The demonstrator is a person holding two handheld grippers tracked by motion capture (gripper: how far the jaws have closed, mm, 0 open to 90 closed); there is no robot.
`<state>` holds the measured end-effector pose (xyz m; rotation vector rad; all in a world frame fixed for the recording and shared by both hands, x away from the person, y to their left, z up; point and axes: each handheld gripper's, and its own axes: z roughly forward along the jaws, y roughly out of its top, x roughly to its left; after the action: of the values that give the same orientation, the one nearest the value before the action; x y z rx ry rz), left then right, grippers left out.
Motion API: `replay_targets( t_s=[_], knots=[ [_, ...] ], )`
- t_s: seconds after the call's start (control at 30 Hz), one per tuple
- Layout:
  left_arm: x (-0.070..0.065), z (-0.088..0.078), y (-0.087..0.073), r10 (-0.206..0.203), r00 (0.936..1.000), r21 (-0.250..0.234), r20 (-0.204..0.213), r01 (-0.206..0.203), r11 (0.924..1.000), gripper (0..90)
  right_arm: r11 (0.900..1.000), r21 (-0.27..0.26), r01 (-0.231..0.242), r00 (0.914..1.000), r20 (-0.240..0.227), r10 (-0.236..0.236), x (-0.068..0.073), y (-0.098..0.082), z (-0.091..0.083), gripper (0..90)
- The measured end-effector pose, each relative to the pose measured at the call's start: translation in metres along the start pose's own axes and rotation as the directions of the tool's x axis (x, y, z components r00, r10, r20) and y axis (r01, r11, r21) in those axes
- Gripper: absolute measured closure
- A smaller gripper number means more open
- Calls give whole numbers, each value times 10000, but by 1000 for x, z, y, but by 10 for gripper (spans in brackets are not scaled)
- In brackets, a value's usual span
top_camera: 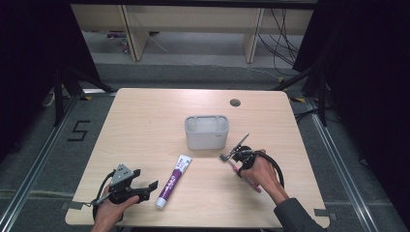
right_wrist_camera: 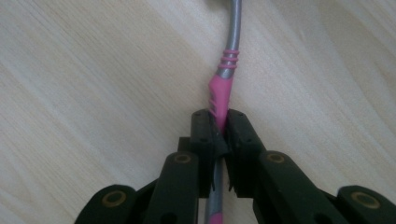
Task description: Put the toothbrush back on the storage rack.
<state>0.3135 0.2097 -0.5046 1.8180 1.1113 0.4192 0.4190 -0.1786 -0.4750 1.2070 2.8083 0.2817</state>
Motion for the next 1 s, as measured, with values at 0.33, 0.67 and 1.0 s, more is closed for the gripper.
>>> replay_targets(
  t_s=[0.33,0.67,1.0],
  knots=[
    [0,0,0,31,10000,15,-36,-31,10000,160,9989,-104,447,9990,66,-447,0,1,-12,833],
    [1,0,0,36,10000,11,-46,-36,10000,160,9904,-1377,-86,9999,82,98,-11,-10,-52,833],
    [1,0,0,32,10000,50,-49,-32,10000,160,9387,-3390,-619,9980,-74,632,-28,-17,-82,833]
  ],
)
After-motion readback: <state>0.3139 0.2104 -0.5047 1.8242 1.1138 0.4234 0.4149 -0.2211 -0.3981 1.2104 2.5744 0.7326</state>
